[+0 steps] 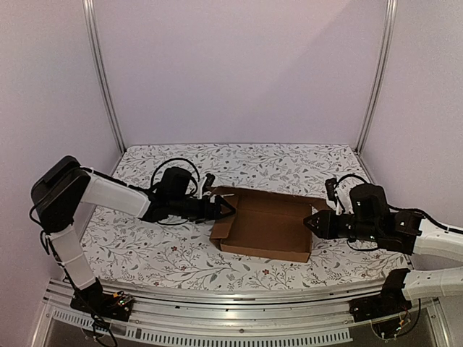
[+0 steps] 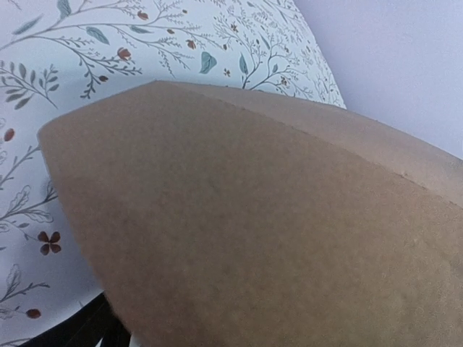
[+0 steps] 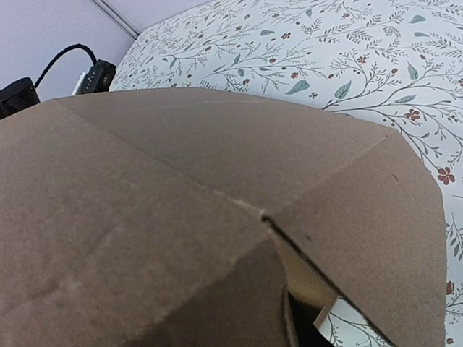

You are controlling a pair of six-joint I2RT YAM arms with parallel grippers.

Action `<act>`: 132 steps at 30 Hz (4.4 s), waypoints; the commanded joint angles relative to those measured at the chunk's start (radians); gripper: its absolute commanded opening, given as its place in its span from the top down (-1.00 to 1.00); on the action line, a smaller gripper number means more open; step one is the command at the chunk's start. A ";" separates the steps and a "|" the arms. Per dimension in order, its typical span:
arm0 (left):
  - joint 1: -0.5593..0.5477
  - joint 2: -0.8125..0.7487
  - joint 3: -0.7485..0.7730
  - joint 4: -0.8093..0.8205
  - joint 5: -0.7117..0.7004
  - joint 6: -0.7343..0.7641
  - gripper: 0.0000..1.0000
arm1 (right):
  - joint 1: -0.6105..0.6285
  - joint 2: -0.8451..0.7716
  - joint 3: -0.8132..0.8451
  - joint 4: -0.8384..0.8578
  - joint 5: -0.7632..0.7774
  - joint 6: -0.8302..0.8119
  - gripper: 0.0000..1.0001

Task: Fold the paper box

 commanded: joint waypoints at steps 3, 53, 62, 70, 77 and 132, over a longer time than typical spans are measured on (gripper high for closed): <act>-0.054 -0.034 0.085 -0.205 -0.127 0.093 -0.77 | 0.005 -0.007 -0.021 0.003 0.011 0.012 0.33; -0.104 -0.324 -0.158 -0.150 -0.534 0.045 -0.86 | 0.016 0.116 0.173 0.174 0.505 0.140 0.20; -0.028 -0.177 -0.236 0.141 -0.343 0.006 -0.96 | -0.005 0.200 0.241 0.202 0.530 0.111 0.18; 0.018 -0.016 -0.234 0.351 -0.188 -0.094 -0.99 | -0.011 0.268 0.289 0.207 0.532 0.095 0.17; 0.034 0.044 -0.226 0.462 -0.117 -0.155 -0.99 | -0.012 0.282 0.295 0.207 0.530 0.092 0.17; -0.139 0.036 0.125 -0.225 -0.383 0.053 0.08 | -0.012 0.275 0.250 0.257 0.499 0.098 0.17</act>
